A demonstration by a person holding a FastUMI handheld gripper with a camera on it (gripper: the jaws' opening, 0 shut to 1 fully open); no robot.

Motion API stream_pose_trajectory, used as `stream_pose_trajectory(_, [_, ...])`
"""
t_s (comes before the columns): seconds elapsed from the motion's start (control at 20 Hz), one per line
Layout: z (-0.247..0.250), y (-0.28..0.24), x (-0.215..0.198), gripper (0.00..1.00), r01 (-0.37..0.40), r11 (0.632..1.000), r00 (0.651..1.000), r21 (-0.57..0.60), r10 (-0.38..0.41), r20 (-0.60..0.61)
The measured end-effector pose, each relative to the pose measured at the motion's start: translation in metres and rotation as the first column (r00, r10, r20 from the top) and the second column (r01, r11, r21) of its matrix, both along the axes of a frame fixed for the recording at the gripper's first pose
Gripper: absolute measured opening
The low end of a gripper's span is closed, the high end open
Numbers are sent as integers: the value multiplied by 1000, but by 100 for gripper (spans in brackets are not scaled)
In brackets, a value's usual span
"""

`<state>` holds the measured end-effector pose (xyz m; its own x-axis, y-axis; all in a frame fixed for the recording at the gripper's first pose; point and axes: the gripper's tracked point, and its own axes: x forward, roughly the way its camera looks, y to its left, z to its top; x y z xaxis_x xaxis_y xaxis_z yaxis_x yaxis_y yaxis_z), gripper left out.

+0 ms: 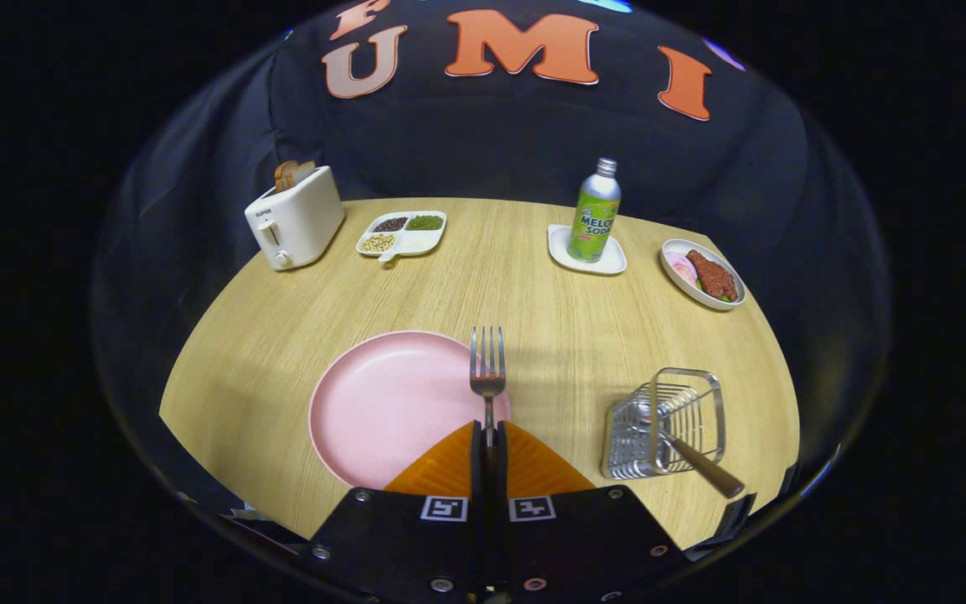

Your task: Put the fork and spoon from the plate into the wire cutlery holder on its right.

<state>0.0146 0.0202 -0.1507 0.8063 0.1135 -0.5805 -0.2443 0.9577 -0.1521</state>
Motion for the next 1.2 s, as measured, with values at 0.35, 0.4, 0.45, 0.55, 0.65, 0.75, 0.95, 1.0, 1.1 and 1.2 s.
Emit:
stream_pose_trajectory(0.35, [26, -54, -3, 4, 34, 997, 998, -72, -38, -46])
stream_pose_trajectory(0.4, [28, -62, -5, 4, 37, 996, 997, -75, -42, -60])
stream_pose_trajectory(0.45, [31, -69, -6, 4, 43, 996, 996, -84, -49, -69])
stream_pose_trajectory(0.55, [37, -84, -10, 4, 51, 993, 994, -105, -61, -95])
stream_pose_trajectory(0.65, [38, -98, -11, 4, 60, 992, 989, -115, -75, -127])
stream_pose_trajectory(0.75, [39, -111, -11, 3, 62, 990, 984, -126, -82, -158])
stream_pose_trajectory(0.95, [40, -137, -6, 4, 60, 978, 975, -200, -101, -200])
stream_pose_trajectory(1.0, [39, -142, -3, 4, 52, 975, 972, -215, -99, -215])
stream_pose_trajectory(1.1, [33, -145, -1, 4, 31, 969, 962, -244, -95, -254])
stream_pose_trajectory(1.2, [25, -148, -3, 4, 12, 964, 948, -266, -96, -304])
